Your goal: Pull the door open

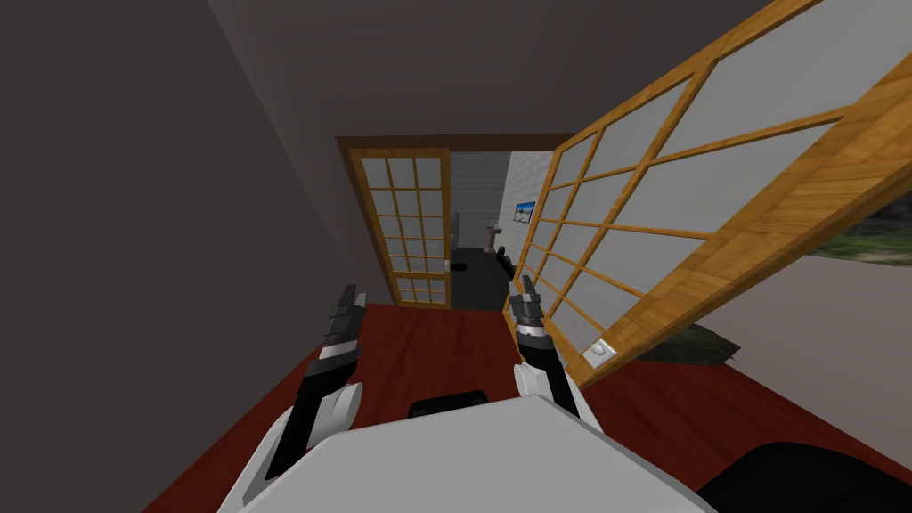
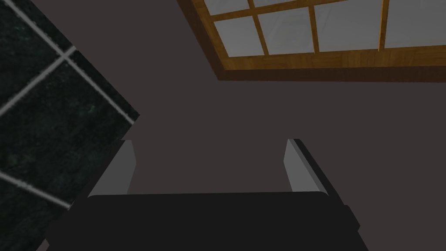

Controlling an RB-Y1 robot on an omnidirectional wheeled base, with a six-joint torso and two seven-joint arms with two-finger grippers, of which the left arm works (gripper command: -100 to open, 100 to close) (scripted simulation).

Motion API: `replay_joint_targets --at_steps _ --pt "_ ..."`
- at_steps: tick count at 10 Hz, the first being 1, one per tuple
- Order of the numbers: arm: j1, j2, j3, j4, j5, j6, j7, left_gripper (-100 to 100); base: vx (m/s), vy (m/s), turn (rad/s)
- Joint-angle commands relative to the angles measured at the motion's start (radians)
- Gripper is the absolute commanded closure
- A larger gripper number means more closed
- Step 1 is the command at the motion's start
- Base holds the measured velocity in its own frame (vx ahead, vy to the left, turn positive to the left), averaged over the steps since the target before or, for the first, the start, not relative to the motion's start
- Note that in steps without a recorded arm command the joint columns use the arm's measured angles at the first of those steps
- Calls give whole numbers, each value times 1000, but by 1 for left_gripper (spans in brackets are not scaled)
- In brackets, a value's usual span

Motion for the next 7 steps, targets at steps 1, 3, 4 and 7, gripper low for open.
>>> replay_joint_targets --at_steps 1,3,4,7 --pt "-6 8 8 32 -6 -12 -29 -100 105 -19 -54" --pt "-15 17 17 70 -14 -24 -66 -100 99 -29 -50" --pt "-19 21 21 90 -19 -30 -86 -100 105 -40 -50" --pt "-34 33 35 152 -33 -49 -145 -100 88 -33 -57"
